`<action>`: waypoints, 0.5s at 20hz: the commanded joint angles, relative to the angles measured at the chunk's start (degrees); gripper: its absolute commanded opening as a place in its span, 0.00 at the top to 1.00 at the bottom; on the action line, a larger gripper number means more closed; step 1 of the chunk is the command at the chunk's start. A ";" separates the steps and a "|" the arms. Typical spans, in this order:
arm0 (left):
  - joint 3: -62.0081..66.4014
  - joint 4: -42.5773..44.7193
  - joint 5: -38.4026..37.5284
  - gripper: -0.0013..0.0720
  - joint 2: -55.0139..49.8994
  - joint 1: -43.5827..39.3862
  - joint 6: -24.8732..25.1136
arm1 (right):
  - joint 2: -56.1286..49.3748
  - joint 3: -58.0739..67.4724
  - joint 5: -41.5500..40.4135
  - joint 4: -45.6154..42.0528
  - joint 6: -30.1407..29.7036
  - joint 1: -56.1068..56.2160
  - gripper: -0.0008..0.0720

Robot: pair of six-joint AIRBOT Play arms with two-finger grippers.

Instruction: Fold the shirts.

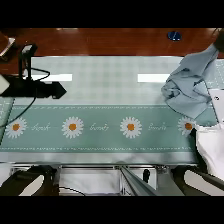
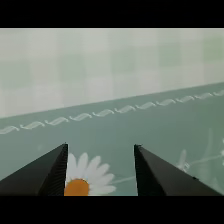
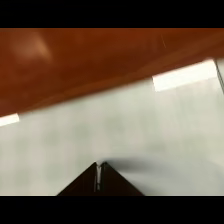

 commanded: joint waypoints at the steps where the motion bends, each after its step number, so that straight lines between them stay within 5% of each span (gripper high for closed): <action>1: -11.89 -7.80 4.22 0.29 13.16 -1.84 0.52 | 8.96 5.86 -0.20 1.60 -2.86 3.43 0.96; 10: -16.35 -8.04 6.25 0.29 16.68 -2.01 -0.92 | 15.41 23.08 4.74 1.60 -4.37 21.53 0.96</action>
